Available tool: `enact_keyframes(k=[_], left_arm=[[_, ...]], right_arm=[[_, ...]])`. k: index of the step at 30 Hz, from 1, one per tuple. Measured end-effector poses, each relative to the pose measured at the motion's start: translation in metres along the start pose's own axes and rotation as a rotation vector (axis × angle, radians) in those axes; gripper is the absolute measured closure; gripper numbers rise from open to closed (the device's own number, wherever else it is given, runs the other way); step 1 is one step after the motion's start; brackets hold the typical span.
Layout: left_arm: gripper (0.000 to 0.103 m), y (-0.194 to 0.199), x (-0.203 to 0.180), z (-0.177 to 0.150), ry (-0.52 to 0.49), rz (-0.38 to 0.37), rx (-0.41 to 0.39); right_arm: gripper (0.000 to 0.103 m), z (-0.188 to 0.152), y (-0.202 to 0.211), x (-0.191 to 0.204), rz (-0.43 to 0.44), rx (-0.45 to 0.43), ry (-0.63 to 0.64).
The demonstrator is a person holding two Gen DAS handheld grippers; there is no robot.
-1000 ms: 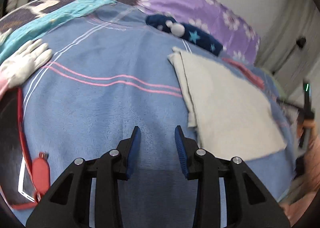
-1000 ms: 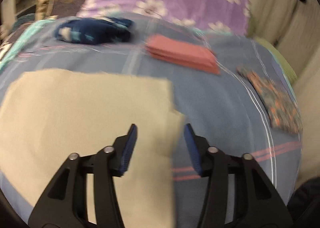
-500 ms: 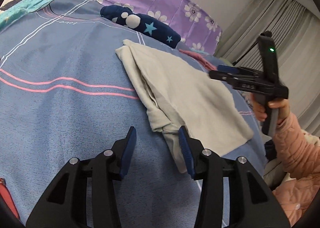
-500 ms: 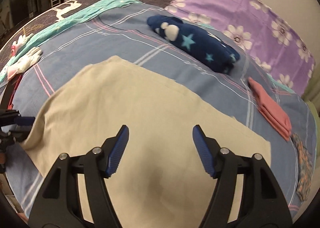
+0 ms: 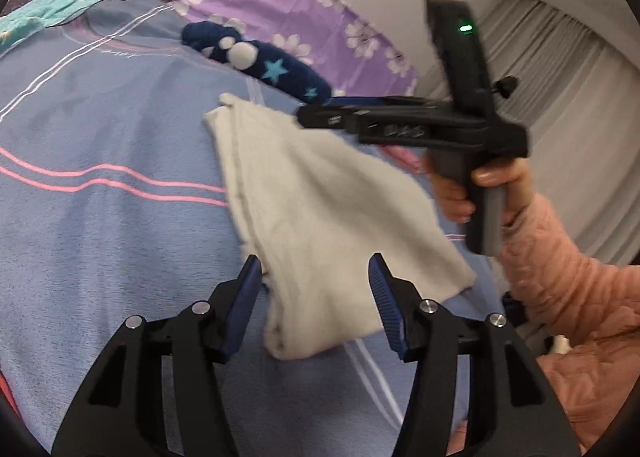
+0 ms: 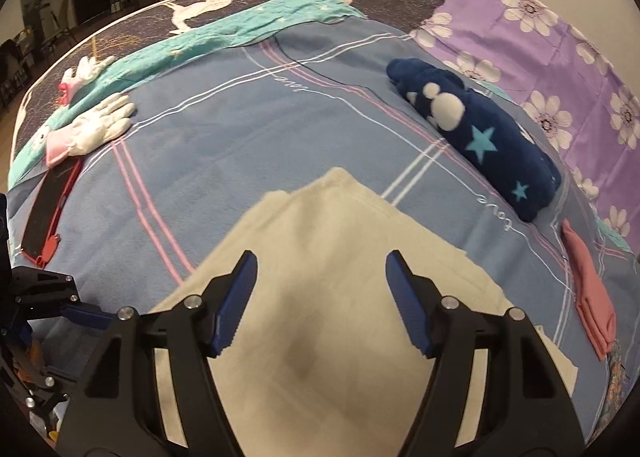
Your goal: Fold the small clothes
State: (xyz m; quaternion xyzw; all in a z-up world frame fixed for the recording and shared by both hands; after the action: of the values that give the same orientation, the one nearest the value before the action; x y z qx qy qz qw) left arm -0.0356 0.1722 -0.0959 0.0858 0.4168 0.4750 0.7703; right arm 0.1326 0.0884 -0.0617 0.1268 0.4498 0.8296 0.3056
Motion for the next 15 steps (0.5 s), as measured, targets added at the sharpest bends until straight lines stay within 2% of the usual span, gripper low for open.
enact_keyframes(k=[3,5,6,8,13,15], left_arm=[[0.047,-0.001,-0.009,-0.003,-0.022,-0.080,0.022],[0.047,-0.006,-0.012,-0.005,-0.035,-0.041,0.047],[0.047,-0.009,-0.011,-0.007,-0.035,0.006,0.060],[0.047,-0.007,-0.003,-0.009,-0.011,0.047,0.059],[0.047,-0.007,0.006,-0.008,0.011,0.017,0.048],[0.047,-0.011,0.002,-0.009,-0.005,-0.027,0.054]], right_arm=[[0.034,-0.002,-0.005,0.007,0.004,0.016,0.021],[0.034,-0.005,-0.005,0.008,-0.005,0.024,0.020],[0.034,-0.006,-0.004,0.007,-0.005,0.025,0.015],[0.033,-0.010,0.001,0.004,0.001,0.022,0.003],[0.031,-0.026,0.009,-0.005,-0.015,0.036,-0.013],[0.031,-0.032,0.009,-0.010,-0.019,0.047,-0.029]])
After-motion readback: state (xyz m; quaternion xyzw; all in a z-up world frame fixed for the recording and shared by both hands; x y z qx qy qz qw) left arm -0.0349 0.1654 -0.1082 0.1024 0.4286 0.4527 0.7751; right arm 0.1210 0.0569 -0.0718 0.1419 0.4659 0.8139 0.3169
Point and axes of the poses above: each gripper's, at about its wrist camera, not at the fingertips, and y roughly against the way its jaws point, x to its left, z to its top, the point moved 1 cm from there along -y, roughly the way its jaws point, and after that the axes turned 7 degrees about z, right-handed, at the moved point
